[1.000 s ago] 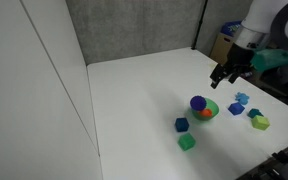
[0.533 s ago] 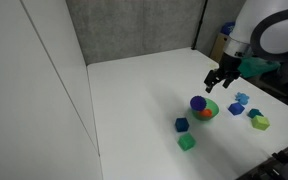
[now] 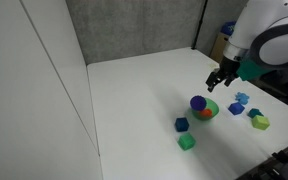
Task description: Remove the ball out of the green bowl
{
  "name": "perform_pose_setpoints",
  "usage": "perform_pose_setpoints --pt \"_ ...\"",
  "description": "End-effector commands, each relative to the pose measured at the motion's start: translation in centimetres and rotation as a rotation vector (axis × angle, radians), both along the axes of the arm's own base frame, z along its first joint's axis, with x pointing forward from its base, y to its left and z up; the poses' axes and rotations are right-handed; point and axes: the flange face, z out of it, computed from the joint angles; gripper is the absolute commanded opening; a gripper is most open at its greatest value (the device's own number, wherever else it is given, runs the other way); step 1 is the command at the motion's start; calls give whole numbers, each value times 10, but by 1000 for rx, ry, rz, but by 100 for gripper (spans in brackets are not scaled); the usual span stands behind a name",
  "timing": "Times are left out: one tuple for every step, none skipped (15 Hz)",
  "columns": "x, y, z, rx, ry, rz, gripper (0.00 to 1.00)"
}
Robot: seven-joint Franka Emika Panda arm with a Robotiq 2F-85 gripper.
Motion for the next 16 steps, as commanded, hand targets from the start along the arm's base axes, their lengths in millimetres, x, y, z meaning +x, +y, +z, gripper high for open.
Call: perform_pose_setpoints --pt "11 -5 -16 8 -21 -25 100" --pt "13 -6 -21 11 -24 -29 100" --pt "15 -7 -29 14 -30 -29 100" --pt "16 -7 -35 17 -36 -28 100" --pt "18 -6 -43 17 -39 -22 100" --pt "19 -4 -50 21 -46 -17 100" --pt "21 -3 -58 19 -55 -12 100" --pt "24 -2 -66 23 -60 -10 100" --pt "26 -1 -73 24 -64 -9 100" --pt "29 1 -80 25 -63 -11 100" --pt "33 2 -87 22 -62 -14 100" --pt "37 3 -93 22 -52 -20 100" --pt "41 4 -98 24 -45 -25 100" --pt "46 4 -103 25 -35 -34 100" --pt "50 4 -108 26 -32 -41 100" --pt "53 5 -112 26 -24 -50 100"
